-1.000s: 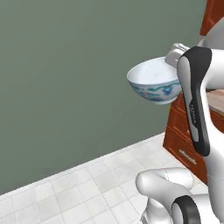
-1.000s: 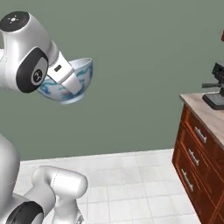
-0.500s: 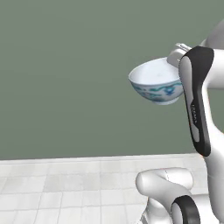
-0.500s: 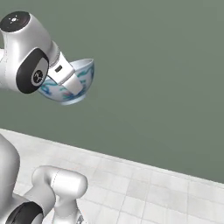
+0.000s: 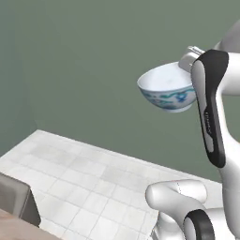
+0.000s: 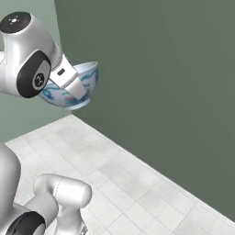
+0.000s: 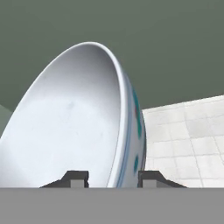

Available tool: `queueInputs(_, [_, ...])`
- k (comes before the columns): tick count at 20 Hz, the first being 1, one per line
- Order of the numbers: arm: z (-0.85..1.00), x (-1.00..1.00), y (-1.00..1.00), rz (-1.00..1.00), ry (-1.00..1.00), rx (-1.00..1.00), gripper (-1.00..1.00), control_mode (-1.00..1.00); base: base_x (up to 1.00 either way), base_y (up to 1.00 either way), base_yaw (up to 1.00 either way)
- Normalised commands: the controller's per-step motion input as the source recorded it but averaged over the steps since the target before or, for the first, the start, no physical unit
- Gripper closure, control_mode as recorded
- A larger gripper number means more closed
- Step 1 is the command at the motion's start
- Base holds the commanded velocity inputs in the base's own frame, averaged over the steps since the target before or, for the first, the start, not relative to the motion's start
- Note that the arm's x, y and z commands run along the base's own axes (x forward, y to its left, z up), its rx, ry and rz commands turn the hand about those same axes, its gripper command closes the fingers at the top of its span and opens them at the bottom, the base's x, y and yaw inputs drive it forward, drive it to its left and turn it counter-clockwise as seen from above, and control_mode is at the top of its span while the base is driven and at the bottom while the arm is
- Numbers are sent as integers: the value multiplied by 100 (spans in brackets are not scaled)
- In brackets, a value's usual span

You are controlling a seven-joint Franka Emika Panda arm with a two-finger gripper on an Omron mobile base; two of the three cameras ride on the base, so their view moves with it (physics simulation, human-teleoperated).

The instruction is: Take the smaller bowl and place it next to the appetizer plate on the dining counter , and place the larger bowl next to the plate with cooked food.

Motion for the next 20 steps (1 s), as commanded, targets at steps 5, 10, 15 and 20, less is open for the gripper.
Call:
queueInputs(5, [0,0,0,0,0,0,100,100,0,-56,68])
queueInputs(10, [0,0,0,0,0,0,100,100,0,-73,62])
queueInputs(15, [0,0,0,0,0,0,100,100,0,-98,50])
queueInputs(20, [0,0,0,0,0,0,100,100,2,-99,48])
